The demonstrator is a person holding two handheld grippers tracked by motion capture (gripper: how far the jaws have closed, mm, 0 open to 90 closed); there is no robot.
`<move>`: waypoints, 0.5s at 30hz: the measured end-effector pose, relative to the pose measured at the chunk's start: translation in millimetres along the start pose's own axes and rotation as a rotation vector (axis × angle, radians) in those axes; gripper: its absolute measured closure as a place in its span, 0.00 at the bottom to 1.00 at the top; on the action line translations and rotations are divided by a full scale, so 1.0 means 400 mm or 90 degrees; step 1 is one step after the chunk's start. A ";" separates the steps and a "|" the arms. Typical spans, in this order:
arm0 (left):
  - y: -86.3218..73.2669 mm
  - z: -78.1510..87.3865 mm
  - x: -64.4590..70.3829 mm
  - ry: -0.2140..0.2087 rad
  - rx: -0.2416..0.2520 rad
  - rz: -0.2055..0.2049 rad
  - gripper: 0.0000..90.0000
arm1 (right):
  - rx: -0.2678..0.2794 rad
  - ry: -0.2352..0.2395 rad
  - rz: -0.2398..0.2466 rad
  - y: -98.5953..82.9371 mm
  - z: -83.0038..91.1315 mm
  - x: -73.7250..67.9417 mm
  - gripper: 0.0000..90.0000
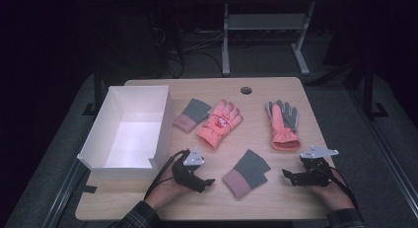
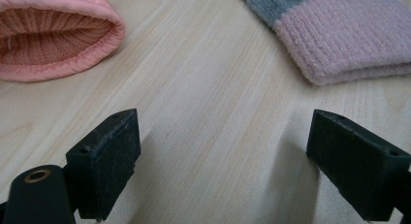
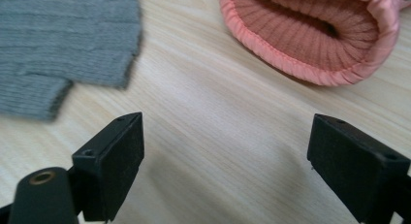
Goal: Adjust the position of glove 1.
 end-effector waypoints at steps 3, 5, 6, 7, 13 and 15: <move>0.006 0.001 -0.002 -0.003 -0.014 -0.009 0.13 | -0.009 -0.011 0.002 -0.008 -0.008 0.004 0.09; 0.008 0.001 -0.002 -0.003 -0.018 -0.010 0.13 | -0.005 -0.011 0.001 -0.009 -0.009 0.008 0.09; 0.010 0.002 -0.002 -0.001 -0.026 -0.014 0.13 | -0.004 -0.007 -0.007 -0.010 -0.009 0.011 0.08; 0.011 0.002 -0.002 -0.002 -0.027 -0.013 0.13 | -0.001 -0.008 -0.007 -0.012 -0.009 0.013 0.07; 0.040 0.013 -0.004 -0.002 -0.038 0.011 0.14 | 0.018 -0.005 -0.017 -0.022 -0.011 0.021 0.04; 0.064 0.023 -0.010 0.007 -0.037 0.010 0.14 | 0.018 -0.005 -0.017 -0.022 -0.011 0.021 0.04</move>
Point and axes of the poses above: each handheld gripper's, and its own axes: z roughly backward along the jaws, y roughly out of its top, x roughly to its right, the point moved 1 cm from there along -z, roughly forward along the jaws, and after that the axes turned 13 degrees about y, right-handed, at the moved point
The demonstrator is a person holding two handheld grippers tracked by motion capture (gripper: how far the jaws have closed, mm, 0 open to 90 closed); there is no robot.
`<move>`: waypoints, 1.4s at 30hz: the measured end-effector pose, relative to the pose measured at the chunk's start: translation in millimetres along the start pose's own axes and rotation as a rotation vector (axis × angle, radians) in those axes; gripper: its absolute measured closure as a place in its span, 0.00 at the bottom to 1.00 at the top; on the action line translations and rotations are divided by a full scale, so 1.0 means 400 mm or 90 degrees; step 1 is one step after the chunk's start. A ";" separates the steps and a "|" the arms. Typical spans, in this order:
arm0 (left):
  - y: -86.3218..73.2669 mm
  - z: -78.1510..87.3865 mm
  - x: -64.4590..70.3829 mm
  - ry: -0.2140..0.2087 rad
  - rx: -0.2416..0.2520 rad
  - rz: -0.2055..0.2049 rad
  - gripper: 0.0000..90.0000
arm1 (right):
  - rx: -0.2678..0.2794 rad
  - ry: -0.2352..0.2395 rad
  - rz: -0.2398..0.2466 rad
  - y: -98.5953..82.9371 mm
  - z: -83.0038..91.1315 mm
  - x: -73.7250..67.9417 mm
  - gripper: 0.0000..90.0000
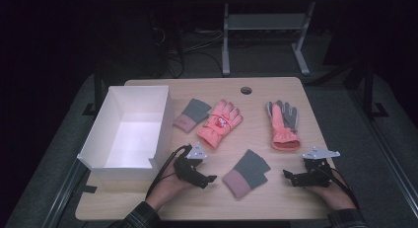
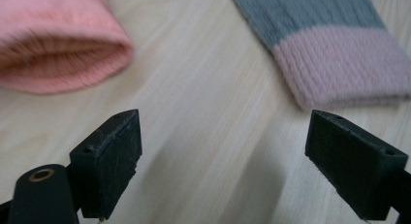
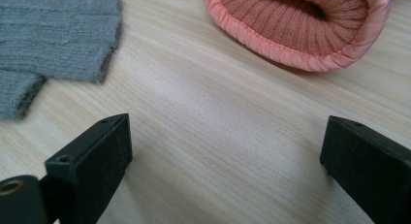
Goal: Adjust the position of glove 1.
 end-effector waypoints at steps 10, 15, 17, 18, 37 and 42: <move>0.077 0.029 -0.058 0.049 0.005 0.025 0.15 | -0.001 -0.003 -0.005 -0.001 0.000 0.000 0.04; 0.105 0.016 -0.071 0.069 -0.001 0.041 0.15 | -0.001 -0.004 -0.005 -0.001 0.000 0.000 0.04; 0.119 0.007 -0.085 0.079 -0.006 0.052 0.15 | -0.002 -0.004 -0.004 -0.001 0.000 0.000 0.04; 0.123 0.005 -0.091 0.078 -0.009 0.056 0.16 | -0.002 -0.004 -0.004 -0.001 0.001 0.000 0.04; 0.231 -0.074 -0.275 0.202 -0.029 0.122 0.44 | -0.002 -0.003 -0.005 -0.001 0.001 0.000 0.04; 0.240 -0.111 -0.323 0.223 -0.046 0.144 0.54 | -0.002 -0.002 -0.003 -0.001 0.001 0.000 0.04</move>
Point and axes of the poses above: each handheld gripper's, and its own axes: z roughly backward along the jaws, y roughly out of its top, x roughly to its right, the point moved 1 cm from there along -z, roughly forward along the jaws, and after that the axes turned 13 degrees about y, right-handed, at the moved point
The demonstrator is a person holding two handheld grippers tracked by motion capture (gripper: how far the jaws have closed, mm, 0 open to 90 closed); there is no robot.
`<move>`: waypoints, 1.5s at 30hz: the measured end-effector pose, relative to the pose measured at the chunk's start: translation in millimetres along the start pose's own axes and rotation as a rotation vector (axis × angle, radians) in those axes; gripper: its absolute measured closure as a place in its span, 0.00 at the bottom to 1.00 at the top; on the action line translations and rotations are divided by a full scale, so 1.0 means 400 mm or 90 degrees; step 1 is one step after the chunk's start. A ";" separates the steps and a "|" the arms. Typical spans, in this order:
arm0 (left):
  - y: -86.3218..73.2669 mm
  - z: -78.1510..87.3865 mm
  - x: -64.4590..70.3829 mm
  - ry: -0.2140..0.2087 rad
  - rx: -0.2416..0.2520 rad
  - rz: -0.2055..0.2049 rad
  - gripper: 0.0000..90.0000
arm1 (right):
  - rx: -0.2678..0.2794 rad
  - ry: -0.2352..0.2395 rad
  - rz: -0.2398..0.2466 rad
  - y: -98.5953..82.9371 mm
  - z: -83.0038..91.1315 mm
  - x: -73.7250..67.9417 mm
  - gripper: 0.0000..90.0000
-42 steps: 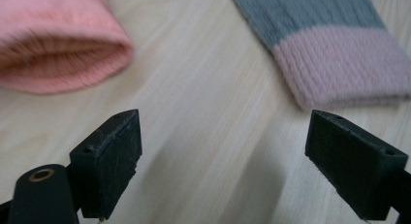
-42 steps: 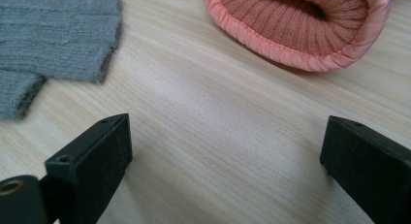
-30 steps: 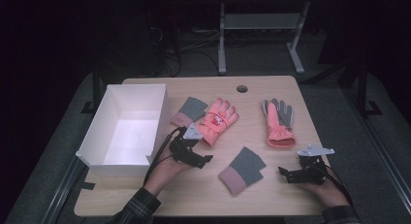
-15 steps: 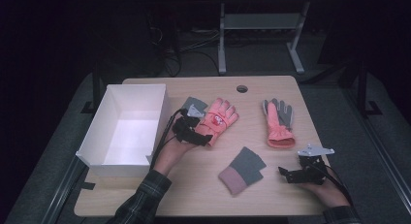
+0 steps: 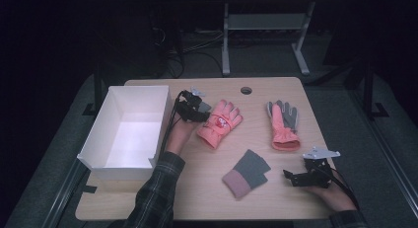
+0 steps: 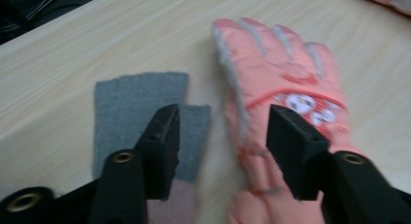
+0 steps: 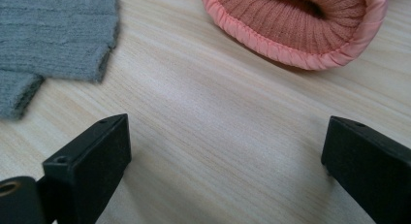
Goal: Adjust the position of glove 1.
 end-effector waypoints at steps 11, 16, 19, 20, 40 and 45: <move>0.009 -0.093 -0.040 0.041 -0.049 0.028 0.65 | -0.001 0.002 0.003 0.000 0.001 0.001 0.04; -0.006 -0.121 -0.046 0.056 -0.070 0.034 0.67 | -0.001 0.003 0.003 0.000 0.001 0.001 0.04; -0.011 -0.133 -0.044 0.059 -0.080 0.033 0.68 | -0.001 0.003 0.003 -0.001 0.001 0.001 0.04; -0.012 -0.135 -0.045 0.061 -0.084 0.030 0.68 | -0.001 0.003 0.003 0.000 0.001 0.001 0.04; -0.028 -0.166 -0.058 0.023 -0.119 0.119 0.96 | -0.001 0.002 0.003 -0.001 0.001 0.001 0.04; -0.007 -0.140 -0.063 0.018 -0.090 0.132 0.97 | -0.001 0.003 0.003 0.000 0.001 0.001 0.04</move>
Point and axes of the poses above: each handheld gripper's, and its own axes: z roughly backward along the jaws, y roughly out of its top, x roughly to its right, the point moved 1 cm from there along -z, roughly forward along the jaws, and after that the axes turned 13 degrees about y, right-handed, at the moved point
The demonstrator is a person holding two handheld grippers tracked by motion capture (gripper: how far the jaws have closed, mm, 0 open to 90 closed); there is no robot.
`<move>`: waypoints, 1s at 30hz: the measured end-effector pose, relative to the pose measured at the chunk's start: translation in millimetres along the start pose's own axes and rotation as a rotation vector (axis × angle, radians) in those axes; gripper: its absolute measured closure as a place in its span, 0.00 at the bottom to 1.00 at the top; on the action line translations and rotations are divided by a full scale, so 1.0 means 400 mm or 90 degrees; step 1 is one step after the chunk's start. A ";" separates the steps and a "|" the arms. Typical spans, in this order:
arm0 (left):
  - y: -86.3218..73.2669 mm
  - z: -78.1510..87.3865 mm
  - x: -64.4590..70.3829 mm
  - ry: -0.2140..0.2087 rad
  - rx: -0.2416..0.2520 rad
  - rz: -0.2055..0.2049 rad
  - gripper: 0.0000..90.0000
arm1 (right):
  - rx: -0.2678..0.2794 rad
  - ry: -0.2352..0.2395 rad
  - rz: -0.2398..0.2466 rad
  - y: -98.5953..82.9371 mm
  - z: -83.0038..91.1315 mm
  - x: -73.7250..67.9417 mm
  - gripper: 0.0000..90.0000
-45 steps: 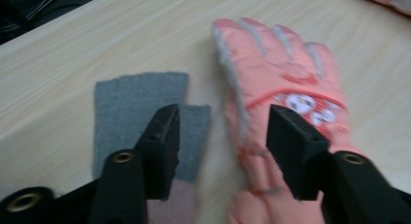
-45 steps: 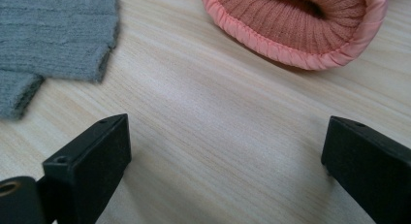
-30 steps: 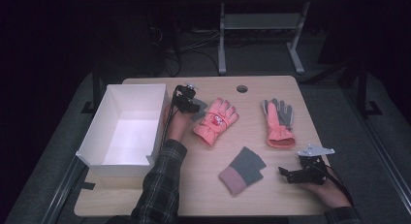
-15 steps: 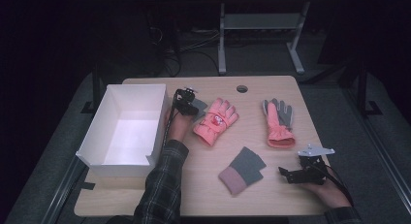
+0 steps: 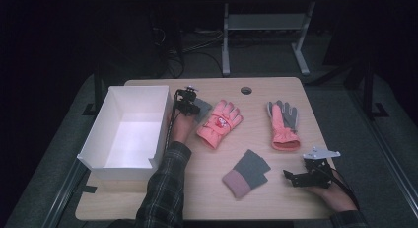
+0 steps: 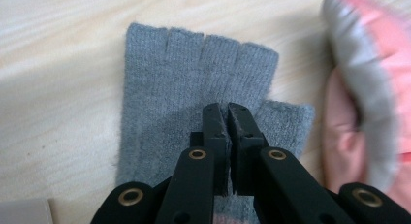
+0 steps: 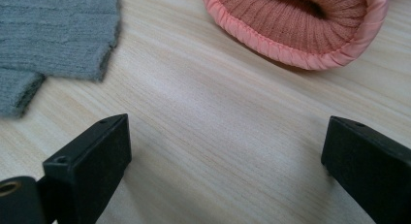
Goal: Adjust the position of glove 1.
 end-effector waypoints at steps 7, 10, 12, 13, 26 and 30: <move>0.040 0.074 0.008 -0.024 0.042 -0.012 0.97 | 0.000 0.000 0.000 0.000 0.000 0.000 0.04; 0.047 0.106 0.015 -0.040 0.060 -0.016 0.97 | 0.000 0.000 0.000 0.000 0.000 0.000 0.04; 0.048 0.130 0.021 -0.053 0.063 -0.024 0.97 | 0.000 0.000 0.000 0.000 0.000 0.000 0.04; 0.048 0.140 0.025 -0.059 0.065 -0.029 0.97 | 0.000 0.000 0.000 0.000 0.000 0.000 0.04; 0.019 0.242 0.077 -0.137 0.080 -0.085 0.97 | 0.000 0.000 0.000 0.000 0.000 0.000 0.04; 0.000 0.270 0.095 -0.149 0.081 -0.102 0.97 | 0.000 0.000 0.000 0.000 0.000 0.000 0.04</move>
Point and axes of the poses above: each handheld gripper's, and its own axes: z roughly backward along the jaws, y roughly out of its top, x roughly to its right, the point moved 1 cm from there along -z, roughly forward along the jaws, and after that the axes turned 13 degrees about y, right-handed, at the moved point
